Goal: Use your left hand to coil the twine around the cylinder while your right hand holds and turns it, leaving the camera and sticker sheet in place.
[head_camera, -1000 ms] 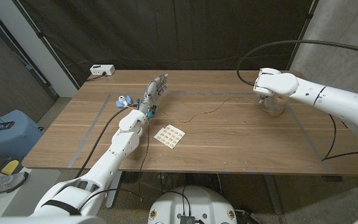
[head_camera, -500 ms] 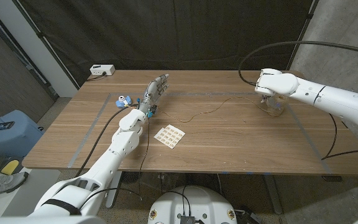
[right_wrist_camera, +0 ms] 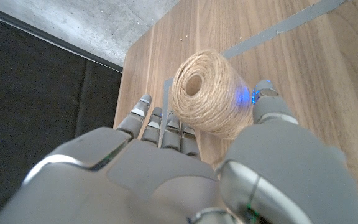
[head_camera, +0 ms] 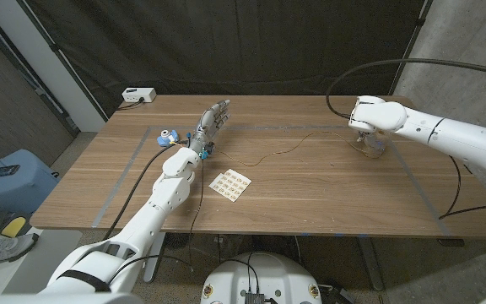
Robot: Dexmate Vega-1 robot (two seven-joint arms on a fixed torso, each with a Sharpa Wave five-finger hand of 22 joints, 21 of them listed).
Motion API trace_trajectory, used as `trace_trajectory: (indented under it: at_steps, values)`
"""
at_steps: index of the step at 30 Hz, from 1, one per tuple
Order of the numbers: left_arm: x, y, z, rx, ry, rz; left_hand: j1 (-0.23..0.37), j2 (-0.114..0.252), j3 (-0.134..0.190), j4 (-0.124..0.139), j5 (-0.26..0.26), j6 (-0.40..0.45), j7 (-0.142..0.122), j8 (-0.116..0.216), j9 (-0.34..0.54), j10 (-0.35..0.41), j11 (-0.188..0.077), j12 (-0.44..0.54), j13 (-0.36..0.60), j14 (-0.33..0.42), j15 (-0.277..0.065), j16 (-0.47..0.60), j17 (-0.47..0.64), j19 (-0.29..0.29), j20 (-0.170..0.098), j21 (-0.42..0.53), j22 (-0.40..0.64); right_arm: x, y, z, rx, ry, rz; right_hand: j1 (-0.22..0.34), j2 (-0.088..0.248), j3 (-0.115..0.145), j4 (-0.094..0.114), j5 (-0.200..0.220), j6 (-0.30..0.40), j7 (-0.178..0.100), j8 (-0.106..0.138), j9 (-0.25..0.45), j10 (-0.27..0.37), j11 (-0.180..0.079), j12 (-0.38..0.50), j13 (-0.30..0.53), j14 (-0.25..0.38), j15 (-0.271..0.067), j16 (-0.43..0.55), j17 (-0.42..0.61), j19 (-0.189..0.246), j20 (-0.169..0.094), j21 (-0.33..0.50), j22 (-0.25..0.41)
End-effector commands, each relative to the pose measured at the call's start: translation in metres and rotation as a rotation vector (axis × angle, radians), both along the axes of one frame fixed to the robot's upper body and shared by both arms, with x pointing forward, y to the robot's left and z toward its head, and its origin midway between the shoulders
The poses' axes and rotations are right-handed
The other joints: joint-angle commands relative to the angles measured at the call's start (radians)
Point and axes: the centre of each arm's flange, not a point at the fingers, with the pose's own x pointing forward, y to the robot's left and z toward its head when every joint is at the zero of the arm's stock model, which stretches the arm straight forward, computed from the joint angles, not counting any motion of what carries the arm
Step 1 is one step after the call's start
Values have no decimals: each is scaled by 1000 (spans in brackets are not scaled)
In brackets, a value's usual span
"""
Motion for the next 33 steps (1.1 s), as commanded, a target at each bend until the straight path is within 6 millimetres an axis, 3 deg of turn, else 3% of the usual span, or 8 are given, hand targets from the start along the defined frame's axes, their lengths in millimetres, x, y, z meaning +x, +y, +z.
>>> trace_trajectory:
  at_steps: [1, 5, 12, 33]
  values:
    - [-2, -1, -2, -4, 1, 3, 11, 1, 1, -2, 5, 15, 0, 0, 2, 8, 3, 4, 6, 7, -1, 2, 3, 10, 3, 0, 3, 8, -2, -12, -13, 15, 1, 12, -2, 7, 0, 7, 13, -5, 7, 2, 23, 1, 11, 5, 15, -3, 9, 5, 14, 2, 7, 2]
    - [-2, 0, -3, -6, 2, 3, 11, 2, 1, -2, 5, 15, 1, -1, 2, 9, 4, 4, 6, 7, 0, 2, 3, 10, 3, 0, 3, 11, -2, -13, -19, 18, 4, 15, 0, 9, 0, 8, 17, -6, 8, 3, 34, -1, 18, 8, 21, -8, 10, 6, 18, -1, 7, 3]
    - [-2, -1, -3, -5, 4, 4, 11, 2, 1, -2, 5, 16, 1, -2, 3, 9, 5, 3, 6, 7, -1, 2, 3, 10, 4, 0, 3, 15, -4, -15, -31, 18, 18, 27, 5, 21, -3, 9, 59, -20, 21, 8, 77, -28, 46, 19, 62, -37, 18, 6, 38, -13, 11, 3]
    - [0, -7, -1, 7, 0, -19, 11, 2, 1, -2, 5, 26, 2, -3, 3, 11, 2, 3, 6, 9, 1, 1, 3, 12, 3, -1, 3, 10, -11, -10, -47, 0, 38, 64, -1, 52, -7, 18, 191, -83, 60, 22, 205, -93, 134, 51, 198, -126, 40, 13, 106, -60, 19, 5]
